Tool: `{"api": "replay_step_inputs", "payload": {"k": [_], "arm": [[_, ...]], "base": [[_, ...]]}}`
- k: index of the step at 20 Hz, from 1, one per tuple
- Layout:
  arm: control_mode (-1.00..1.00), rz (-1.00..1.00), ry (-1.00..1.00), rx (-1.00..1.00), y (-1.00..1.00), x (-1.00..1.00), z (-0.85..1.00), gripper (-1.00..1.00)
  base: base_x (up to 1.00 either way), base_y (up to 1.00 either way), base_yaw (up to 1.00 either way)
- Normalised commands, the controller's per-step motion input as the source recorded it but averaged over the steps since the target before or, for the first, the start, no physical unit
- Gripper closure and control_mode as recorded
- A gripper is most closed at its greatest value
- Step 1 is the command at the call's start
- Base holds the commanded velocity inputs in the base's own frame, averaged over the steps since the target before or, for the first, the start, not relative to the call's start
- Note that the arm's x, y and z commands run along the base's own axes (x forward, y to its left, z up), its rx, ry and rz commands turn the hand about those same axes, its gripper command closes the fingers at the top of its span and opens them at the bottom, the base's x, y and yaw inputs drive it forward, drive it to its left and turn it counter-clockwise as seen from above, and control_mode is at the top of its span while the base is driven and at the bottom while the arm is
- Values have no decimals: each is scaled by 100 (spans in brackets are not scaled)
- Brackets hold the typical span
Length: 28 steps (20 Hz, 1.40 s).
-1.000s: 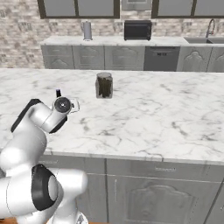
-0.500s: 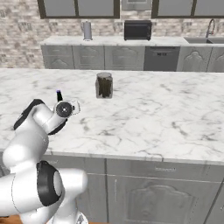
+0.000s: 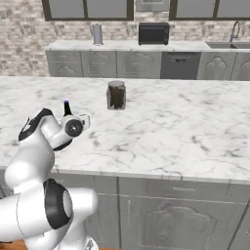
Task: Open the cabinet directly in front. Then move the beer and the mug to the dining counter with the jar on it.
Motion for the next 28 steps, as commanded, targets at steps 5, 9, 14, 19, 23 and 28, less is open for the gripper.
{"api": "replay_step_inputs", "payload": {"k": [5, 9, 14, 19, 23, 28], "arm": [[-100, 0, 0, 0, 0, 30, 0, 100], [-100, 0, 0, 0, 0, 50, 0, 100], [-100, 0, 0, 0, 0, 40, 0, 100], [-100, 0, 0, 0, 0, 0, 0, 100], [-100, 0, 0, 0, 0, 0, -12, 100], [-100, 0, 0, 0, 0, 0, -13, 100]], "base": [[0, 0, 0], [0, 0, 0], [0, 0, 0], [0, 0, 0], [0, 0, 0], [0, 0, 0]]}}
